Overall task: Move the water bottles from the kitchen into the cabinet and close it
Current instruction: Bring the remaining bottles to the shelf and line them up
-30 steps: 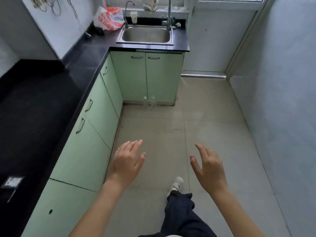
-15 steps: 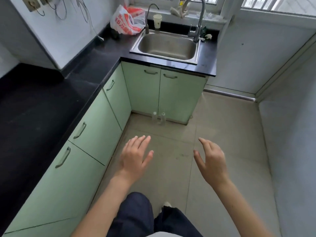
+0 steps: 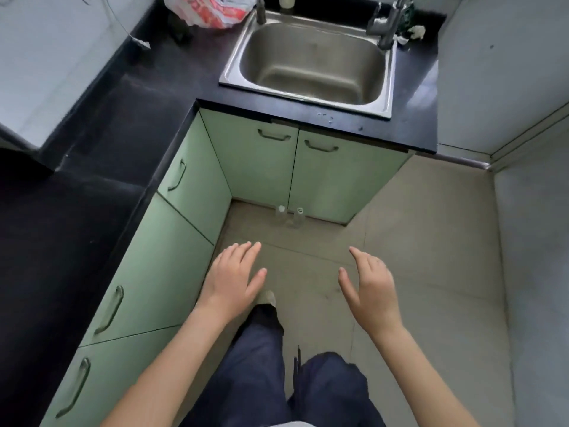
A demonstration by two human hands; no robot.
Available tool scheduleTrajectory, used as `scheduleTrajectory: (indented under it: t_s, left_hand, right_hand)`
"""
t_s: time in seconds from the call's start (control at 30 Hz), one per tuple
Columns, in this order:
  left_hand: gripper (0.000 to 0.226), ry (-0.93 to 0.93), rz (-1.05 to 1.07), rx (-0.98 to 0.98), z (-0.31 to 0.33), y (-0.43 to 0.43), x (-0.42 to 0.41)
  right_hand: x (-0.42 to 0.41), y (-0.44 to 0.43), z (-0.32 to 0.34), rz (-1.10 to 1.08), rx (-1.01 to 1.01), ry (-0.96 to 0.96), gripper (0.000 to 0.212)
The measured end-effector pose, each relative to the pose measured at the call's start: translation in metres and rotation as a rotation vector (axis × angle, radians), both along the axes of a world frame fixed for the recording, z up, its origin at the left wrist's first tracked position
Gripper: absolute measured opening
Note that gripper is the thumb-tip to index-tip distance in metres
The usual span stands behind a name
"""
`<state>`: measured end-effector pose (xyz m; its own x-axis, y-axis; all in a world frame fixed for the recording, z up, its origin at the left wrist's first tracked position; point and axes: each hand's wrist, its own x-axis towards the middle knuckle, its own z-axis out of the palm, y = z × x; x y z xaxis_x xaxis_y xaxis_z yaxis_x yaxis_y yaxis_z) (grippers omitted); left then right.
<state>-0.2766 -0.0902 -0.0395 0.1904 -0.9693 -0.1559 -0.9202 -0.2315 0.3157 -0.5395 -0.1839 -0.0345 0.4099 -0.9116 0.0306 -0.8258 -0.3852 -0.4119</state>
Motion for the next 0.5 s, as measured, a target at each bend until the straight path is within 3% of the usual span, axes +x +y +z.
scheduleTrajectory:
  t_s: [0.23, 0.5]
  left_hand:
    - [0.062, -0.011, -0.028, -0.017, -0.033, -0.119, 0.053]
    - [0.057, 0.041, 0.101, -0.022, -0.218, -0.191, 0.056]
  right_hand:
    - [0.061, -0.109, -0.044, -0.011, -0.005, -0.005, 0.054]
    - [0.077, -0.198, -0.228, 0.006, 0.054, 0.1, 0.061]
